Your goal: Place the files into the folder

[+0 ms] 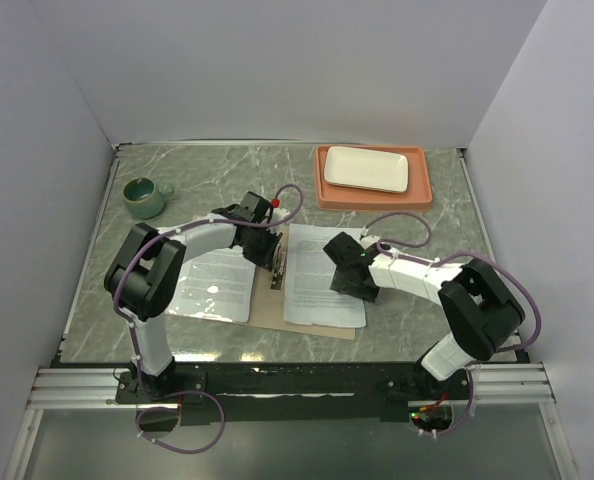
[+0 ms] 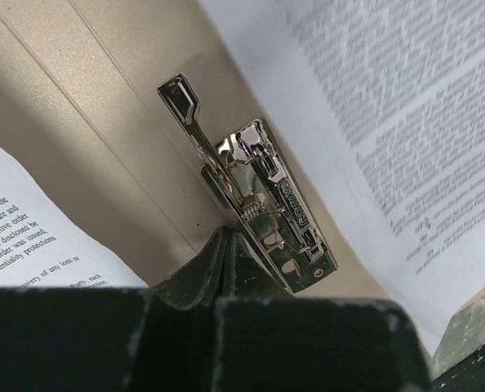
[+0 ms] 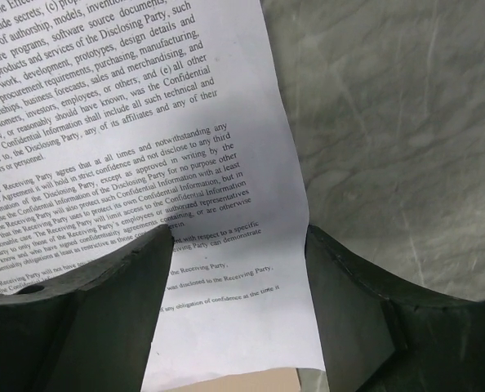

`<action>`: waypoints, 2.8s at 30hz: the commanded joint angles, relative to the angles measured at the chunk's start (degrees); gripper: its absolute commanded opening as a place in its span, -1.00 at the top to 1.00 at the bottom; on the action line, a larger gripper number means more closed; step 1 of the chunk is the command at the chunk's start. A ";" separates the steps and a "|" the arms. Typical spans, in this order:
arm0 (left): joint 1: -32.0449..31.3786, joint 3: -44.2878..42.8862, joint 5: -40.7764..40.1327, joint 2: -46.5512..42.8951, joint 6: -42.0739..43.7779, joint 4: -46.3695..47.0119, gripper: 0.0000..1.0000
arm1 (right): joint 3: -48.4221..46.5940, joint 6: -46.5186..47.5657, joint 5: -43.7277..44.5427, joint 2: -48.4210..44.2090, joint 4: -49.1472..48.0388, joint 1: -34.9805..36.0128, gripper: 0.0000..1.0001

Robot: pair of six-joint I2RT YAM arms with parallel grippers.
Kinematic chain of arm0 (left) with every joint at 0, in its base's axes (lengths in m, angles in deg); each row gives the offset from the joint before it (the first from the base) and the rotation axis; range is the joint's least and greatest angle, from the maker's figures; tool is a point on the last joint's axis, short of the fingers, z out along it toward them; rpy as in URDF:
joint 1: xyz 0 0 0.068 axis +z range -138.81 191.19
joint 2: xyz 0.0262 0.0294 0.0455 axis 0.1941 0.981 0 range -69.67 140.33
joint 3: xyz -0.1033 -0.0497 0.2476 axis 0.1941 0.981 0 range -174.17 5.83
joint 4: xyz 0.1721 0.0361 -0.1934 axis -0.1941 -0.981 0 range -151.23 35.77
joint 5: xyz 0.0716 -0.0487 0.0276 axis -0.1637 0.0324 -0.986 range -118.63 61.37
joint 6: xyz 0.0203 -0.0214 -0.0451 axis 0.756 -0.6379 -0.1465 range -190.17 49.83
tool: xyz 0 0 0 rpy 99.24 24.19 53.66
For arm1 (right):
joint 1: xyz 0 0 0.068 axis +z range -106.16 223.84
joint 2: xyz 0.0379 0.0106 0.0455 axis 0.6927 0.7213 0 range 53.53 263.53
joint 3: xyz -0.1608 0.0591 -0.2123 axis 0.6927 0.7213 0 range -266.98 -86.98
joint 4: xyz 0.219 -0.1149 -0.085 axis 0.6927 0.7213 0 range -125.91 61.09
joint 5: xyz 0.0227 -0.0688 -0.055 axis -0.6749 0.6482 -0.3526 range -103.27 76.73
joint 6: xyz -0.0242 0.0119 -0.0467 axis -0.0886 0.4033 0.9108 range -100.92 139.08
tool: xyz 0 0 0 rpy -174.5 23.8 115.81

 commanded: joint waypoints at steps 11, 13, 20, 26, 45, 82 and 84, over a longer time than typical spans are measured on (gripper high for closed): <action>0.35 2.73 0.03 1.11 -1.14 1.00 0.98 | 2.22 -1.68 -4.45 -6.68 2.61 1.55 -0.39; 0.35 2.90 0.21 0.93 -1.14 1.08 0.98 | 3.00 -2.21 -5.94 -6.59 1.64 1.73 -0.38; 0.35 3.43 0.38 1.02 -1.05 1.17 0.98 | 4.24 -3.09 -4.81 -7.91 2.16 1.82 -0.38; 0.44 3.78 0.29 0.76 -0.79 1.26 0.98 | 4.59 -3.53 -2.35 -13.44 5.06 1.82 -0.38; 0.97 2.99 0.91 0.40 -1.05 0.29 0.98 | 11.27 -5.99 -6.56 -14.15 1.64 3.40 -0.29; 1.06 3.87 0.91 0.23 -1.58 0.47 0.98 | 11.63 -1.61 -9.73 -16.88 -4.34 7.00 1.00; 1.06 3.87 0.82 0.23 -1.58 0.56 0.98 | 10.57 0.24 -9.56 -16.26 -4.60 7.09 1.00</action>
